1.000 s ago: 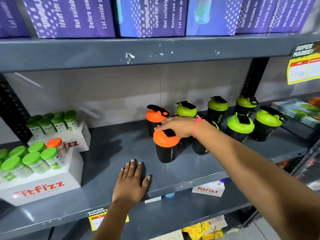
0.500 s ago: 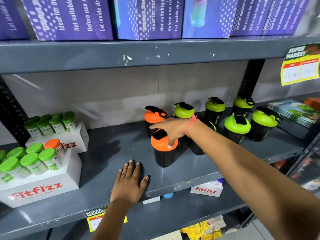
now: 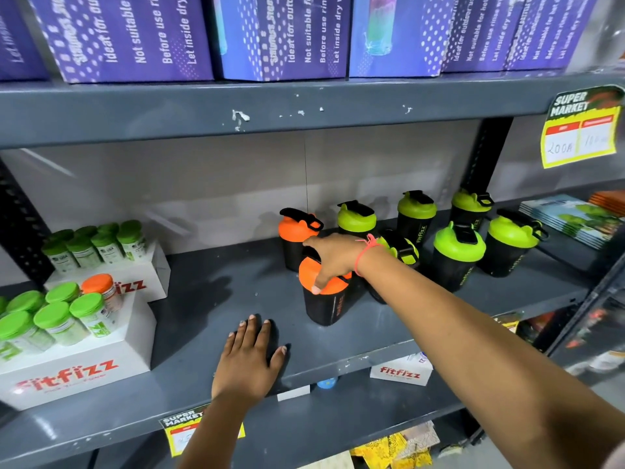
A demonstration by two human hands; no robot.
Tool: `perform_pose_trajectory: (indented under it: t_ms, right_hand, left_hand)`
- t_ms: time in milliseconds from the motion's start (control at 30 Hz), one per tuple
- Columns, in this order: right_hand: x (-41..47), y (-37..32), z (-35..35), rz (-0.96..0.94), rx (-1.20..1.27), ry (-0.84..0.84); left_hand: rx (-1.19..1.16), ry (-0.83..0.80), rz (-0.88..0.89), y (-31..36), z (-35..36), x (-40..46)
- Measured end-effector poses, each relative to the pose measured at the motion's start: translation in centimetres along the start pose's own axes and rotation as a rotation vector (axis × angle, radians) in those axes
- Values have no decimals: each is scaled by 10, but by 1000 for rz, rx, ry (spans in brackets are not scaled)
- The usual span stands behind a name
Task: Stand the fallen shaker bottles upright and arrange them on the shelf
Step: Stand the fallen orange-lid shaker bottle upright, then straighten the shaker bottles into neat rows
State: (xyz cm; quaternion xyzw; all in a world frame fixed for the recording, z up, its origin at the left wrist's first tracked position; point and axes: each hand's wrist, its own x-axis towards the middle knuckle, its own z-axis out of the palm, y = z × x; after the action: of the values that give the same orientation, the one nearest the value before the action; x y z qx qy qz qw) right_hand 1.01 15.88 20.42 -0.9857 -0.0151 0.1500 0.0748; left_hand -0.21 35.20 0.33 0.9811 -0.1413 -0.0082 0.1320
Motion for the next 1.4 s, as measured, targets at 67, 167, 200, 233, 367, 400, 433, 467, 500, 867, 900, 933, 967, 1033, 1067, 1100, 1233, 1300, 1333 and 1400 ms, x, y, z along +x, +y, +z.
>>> perform_pose_trajectory:
  t_ms: [67, 167, 200, 233, 367, 400, 433, 467, 500, 867, 900, 933, 967, 1033, 1067, 1100, 1233, 1300, 1333, 1400]
  right_hand:
    - [3, -4, 6, 44, -13, 24]
    - [15, -10, 18, 43, -57, 151]
    - [22, -13, 21, 29, -85, 195]
    - [25, -16, 23, 5, -114, 238]
    - [29, -2, 34, 50, 83, 367]
    - [24, 3, 39, 54, 278, 479]
    - [22, 9, 47, 58, 518, 617]
    - [20, 15, 57, 85, 801, 741]
    - [21, 21, 70, 154, 1047, 814]
    - [42, 29, 157, 173, 1215, 400]
    - [43, 30, 157, 170, 1204, 388]
    - [43, 31, 157, 165, 1194, 381]
    - [44, 34, 159, 155, 1192, 375]
    - [41, 40, 160, 163, 1220, 381]
    - [38, 46, 161, 183, 1239, 399]
    - [33, 53, 164, 202, 1253, 435]
    - [6, 104, 173, 240, 1147, 709]
    - [1, 134, 172, 335, 1209, 808]
    - [2, 148, 169, 379, 1252, 843]
    - [12, 168, 161, 415, 1251, 841]
  left_hand:
    - [3, 4, -1, 1, 0, 0]
    - [0, 5, -6, 2, 0, 0]
    - [-2, 3, -7, 2, -1, 0]
    - [-4, -2, -10, 3, -1, -1]
    - [-45, -5, -36, 7, -8, 0]
    - [-100, 3, -36, 12, -9, 1]
    - [-203, 13, -34, 19, -10, 3]
    - [-347, 27, -36, 29, -10, 5]
    - [-502, 34, -49, 40, -10, 7]
    - [-1023, 81, -244, 93, 1, 19]
    - [-1026, 81, -248, 93, 1, 18]
    - [-1032, 88, -246, 94, 0, 18]
    - [-1036, 96, -245, 95, 0, 18]
    - [-1033, 142, -268, 100, 2, 16]
    - [-1030, 196, -311, 103, 3, 14]
    - [-1038, 268, -374, 107, 5, 11]
    - [-1022, 505, -412, 136, 17, -11]
    - [-1018, 473, -301, 157, 26, -15]
    - [-1031, 449, -264, 169, 29, -11]
    - [-1061, 360, -242, 193, 35, 8]
